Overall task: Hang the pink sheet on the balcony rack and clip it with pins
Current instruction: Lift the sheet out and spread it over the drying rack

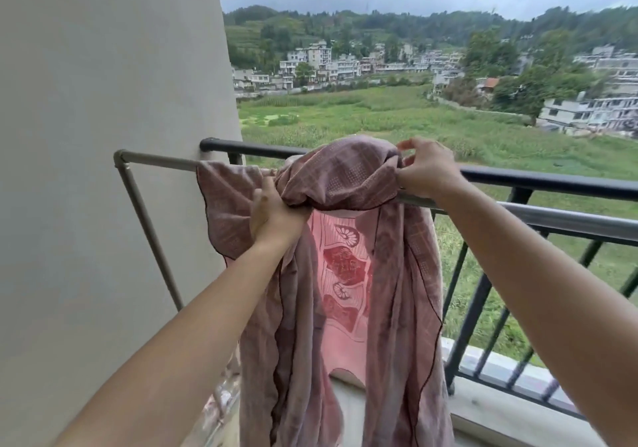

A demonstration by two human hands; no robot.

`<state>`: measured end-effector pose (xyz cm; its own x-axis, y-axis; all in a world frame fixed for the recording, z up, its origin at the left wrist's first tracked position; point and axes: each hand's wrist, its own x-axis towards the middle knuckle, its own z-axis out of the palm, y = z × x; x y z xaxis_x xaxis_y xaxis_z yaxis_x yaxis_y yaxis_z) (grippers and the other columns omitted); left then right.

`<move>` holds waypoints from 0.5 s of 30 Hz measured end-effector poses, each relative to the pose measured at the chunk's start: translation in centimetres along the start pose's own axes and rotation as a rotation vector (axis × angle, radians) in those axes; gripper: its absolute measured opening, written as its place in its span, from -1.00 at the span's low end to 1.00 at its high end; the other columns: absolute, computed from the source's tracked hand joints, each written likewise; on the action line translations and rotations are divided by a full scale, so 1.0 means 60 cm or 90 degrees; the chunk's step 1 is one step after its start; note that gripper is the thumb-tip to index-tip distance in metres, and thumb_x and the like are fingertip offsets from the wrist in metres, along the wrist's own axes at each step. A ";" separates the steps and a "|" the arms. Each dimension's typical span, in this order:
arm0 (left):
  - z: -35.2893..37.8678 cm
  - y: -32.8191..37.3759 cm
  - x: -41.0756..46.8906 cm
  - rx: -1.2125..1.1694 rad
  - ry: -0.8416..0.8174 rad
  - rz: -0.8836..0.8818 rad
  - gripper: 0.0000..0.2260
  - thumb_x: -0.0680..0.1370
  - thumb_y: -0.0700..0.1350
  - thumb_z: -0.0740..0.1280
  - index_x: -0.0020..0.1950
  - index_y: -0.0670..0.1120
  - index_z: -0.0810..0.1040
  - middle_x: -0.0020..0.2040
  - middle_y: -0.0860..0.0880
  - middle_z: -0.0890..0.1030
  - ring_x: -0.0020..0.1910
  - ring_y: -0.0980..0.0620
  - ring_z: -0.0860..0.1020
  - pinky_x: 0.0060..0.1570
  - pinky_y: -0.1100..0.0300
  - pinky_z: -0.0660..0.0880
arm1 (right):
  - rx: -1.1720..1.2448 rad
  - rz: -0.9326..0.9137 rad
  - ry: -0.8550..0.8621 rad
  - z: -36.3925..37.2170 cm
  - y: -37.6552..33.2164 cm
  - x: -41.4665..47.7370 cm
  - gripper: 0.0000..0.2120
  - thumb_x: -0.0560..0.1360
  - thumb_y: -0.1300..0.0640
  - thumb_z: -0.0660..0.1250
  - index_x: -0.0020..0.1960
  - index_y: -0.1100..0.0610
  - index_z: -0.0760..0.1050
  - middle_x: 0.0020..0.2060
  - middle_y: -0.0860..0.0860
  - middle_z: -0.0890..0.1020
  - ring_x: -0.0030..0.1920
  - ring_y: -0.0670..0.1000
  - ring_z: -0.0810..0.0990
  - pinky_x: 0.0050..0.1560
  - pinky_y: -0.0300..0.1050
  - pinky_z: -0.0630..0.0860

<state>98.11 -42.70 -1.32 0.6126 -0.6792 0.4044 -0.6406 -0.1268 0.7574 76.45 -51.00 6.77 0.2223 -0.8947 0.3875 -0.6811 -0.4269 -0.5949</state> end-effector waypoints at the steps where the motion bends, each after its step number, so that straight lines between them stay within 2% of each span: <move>1: 0.004 -0.001 -0.006 -0.002 0.008 -0.011 -0.31 0.34 0.11 0.45 0.36 -0.07 0.23 0.18 -0.18 0.43 0.19 -0.24 0.45 0.10 -0.01 0.41 | 0.083 0.019 -0.022 -0.003 -0.004 -0.008 -0.65 0.50 0.15 0.35 0.28 0.11 0.51 0.03 0.05 0.64 0.04 0.05 0.61 0.06 -0.07 0.58; 3: 0.012 0.012 -0.019 -0.010 0.020 -0.020 -0.33 0.33 0.10 0.47 0.31 -0.13 0.28 0.16 -0.16 0.38 0.20 -0.24 0.42 0.07 0.01 0.37 | 0.168 0.017 -0.010 -0.010 -0.010 -0.026 -0.61 0.53 0.19 0.32 0.35 0.10 0.45 0.13 0.07 0.59 0.10 0.05 0.59 0.12 -0.04 0.58; 5: 0.021 0.033 -0.032 -0.017 -0.012 0.020 -0.30 0.32 0.11 0.47 0.30 -0.16 0.26 0.17 -0.13 0.34 0.25 -0.20 0.37 0.16 0.01 0.34 | 0.154 -0.016 0.067 -0.010 -0.013 -0.048 -0.65 0.60 0.02 0.26 0.34 0.12 0.44 0.11 0.10 0.60 0.08 0.08 0.59 0.13 0.05 0.57; 7: 0.026 0.047 -0.050 -0.028 -0.118 0.114 -0.15 0.28 0.25 0.48 0.36 -0.17 0.23 0.19 -0.03 0.26 0.32 -0.06 0.28 0.32 0.10 0.24 | 0.107 -0.008 0.091 -0.002 -0.010 -0.068 -0.45 0.58 -0.26 0.19 0.33 0.15 0.42 0.13 0.13 0.60 0.13 0.12 0.58 0.16 0.02 0.50; 9: 0.015 0.040 -0.051 -0.037 -0.253 0.182 0.02 0.22 0.51 0.36 0.43 -0.14 0.23 0.23 0.05 0.22 0.31 0.10 0.23 0.39 0.16 0.17 | 0.058 0.031 0.066 0.011 -0.003 -0.082 -0.22 0.48 -0.45 0.17 0.37 0.19 0.38 0.21 0.17 0.55 0.22 0.13 0.51 0.12 -0.08 0.39; 11: -0.005 0.014 -0.031 -0.099 -0.305 0.218 -0.07 0.31 0.58 0.16 0.33 -0.17 0.42 0.23 -0.03 0.41 0.23 0.07 0.39 0.36 0.06 0.32 | 0.035 0.057 0.068 0.024 -0.005 -0.092 -0.10 0.39 -0.53 0.20 0.40 0.18 0.35 0.28 0.17 0.49 0.26 0.11 0.47 0.11 -0.08 0.36; 12: -0.013 0.001 -0.018 -0.151 -0.258 0.213 -0.18 0.39 0.54 0.09 0.16 -0.16 0.53 0.11 -0.08 0.51 0.12 0.02 0.48 0.24 -0.01 0.41 | 0.029 0.059 0.074 0.033 -0.010 -0.095 -0.08 0.37 -0.51 0.25 0.42 0.18 0.33 0.29 0.16 0.47 0.28 0.11 0.45 0.13 -0.10 0.36; 13: -0.017 -0.013 -0.003 -0.195 -0.162 0.171 -0.27 0.43 0.51 0.06 0.04 -0.13 0.56 0.04 -0.11 0.53 0.06 -0.01 0.50 0.14 -0.01 0.43 | 0.024 0.057 0.075 0.043 -0.017 -0.097 -0.10 0.37 -0.45 0.34 0.43 0.17 0.30 0.29 0.16 0.44 0.27 0.11 0.45 0.16 -0.12 0.36; 14: -0.017 -0.026 0.014 -0.212 -0.049 0.082 -0.30 0.43 0.48 0.07 0.10 -0.10 0.55 0.11 -0.12 0.52 0.13 -0.05 0.48 0.15 0.05 0.39 | 0.022 0.052 0.074 0.054 -0.024 -0.099 -0.16 0.38 -0.33 0.42 0.44 0.16 0.29 0.27 0.16 0.41 0.24 0.11 0.46 0.17 -0.13 0.36; 15: -0.018 -0.036 0.029 -0.210 0.036 -0.033 -0.29 0.41 0.46 0.10 0.27 -0.05 0.48 0.26 -0.14 0.45 0.26 -0.09 0.42 0.21 0.08 0.33 | 0.027 0.045 0.076 0.064 -0.031 -0.102 -0.24 0.41 -0.18 0.47 0.43 0.15 0.28 0.22 0.15 0.39 0.16 0.08 0.48 0.12 -0.17 0.35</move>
<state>101.07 -42.82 -1.67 0.6711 -0.6359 0.3811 -0.4286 0.0867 0.8993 79.02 -45.23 2.79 0.0894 -0.9016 0.4232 -0.6615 -0.3714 -0.6515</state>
